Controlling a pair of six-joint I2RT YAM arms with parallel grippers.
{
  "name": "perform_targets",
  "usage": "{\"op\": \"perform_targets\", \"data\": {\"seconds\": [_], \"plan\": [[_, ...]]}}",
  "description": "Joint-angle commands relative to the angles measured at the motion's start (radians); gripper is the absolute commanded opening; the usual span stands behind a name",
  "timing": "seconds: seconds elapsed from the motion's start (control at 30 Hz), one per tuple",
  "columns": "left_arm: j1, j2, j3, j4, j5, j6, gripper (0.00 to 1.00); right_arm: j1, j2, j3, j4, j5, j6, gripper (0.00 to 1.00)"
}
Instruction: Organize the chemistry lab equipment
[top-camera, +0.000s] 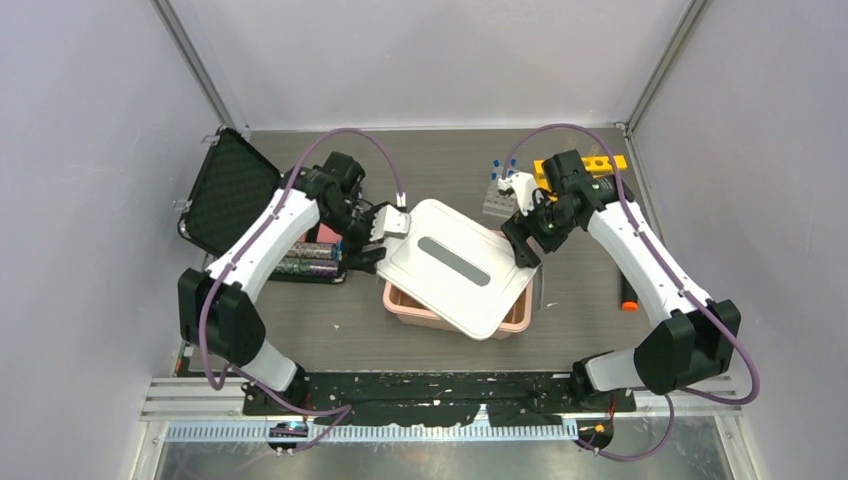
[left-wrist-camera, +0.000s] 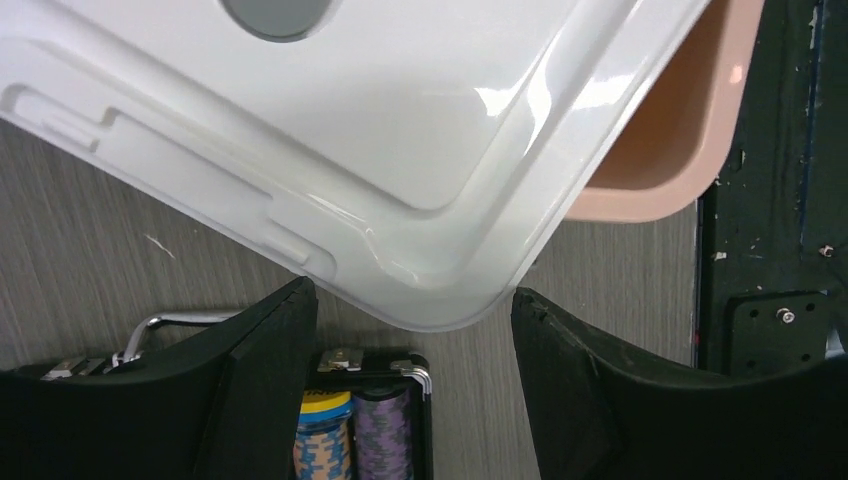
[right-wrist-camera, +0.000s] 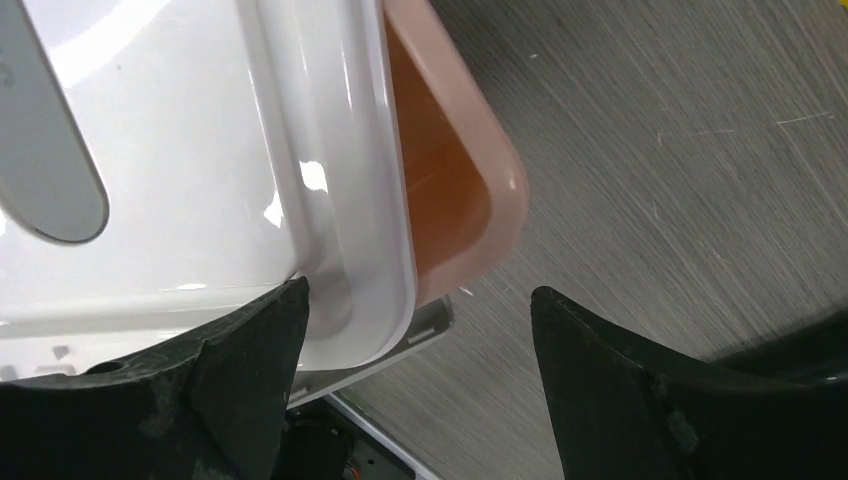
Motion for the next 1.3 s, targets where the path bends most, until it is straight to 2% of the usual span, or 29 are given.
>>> {"op": "perform_targets", "data": {"seconds": [0.0, 0.3, 0.63, 0.8, 1.03, 1.27], "plan": [[-0.048, -0.083, -0.07, -0.059, 0.062, 0.007, 0.69, 0.002, 0.032, 0.053, 0.022, 0.078, -0.017, 0.86], [-0.071, -0.179, -0.126, -0.073, 0.071, -0.002, 0.64, 0.002, 0.096, 0.094, 0.071, 0.127, -0.036, 0.83], [-0.159, -0.227, -0.175, -0.089, 0.129, -0.035, 0.64, 0.002, 0.127, 0.103, 0.119, 0.165, -0.058, 0.83], [-0.179, -0.256, -0.215, -0.06, 0.135, -0.074, 0.66, 0.002, 0.181, 0.148, 0.132, 0.133, -0.043, 0.83], [-0.155, -0.307, -0.24, -0.012, 0.089, -0.139, 0.77, 0.022, 0.234, 0.165, 0.173, 0.109, -0.027, 0.83], [-0.056, -0.361, -0.225, 0.108, 0.145, -0.28, 0.75, 0.045, 0.253, 0.224, 0.18, 0.061, -0.007, 0.85]]}}
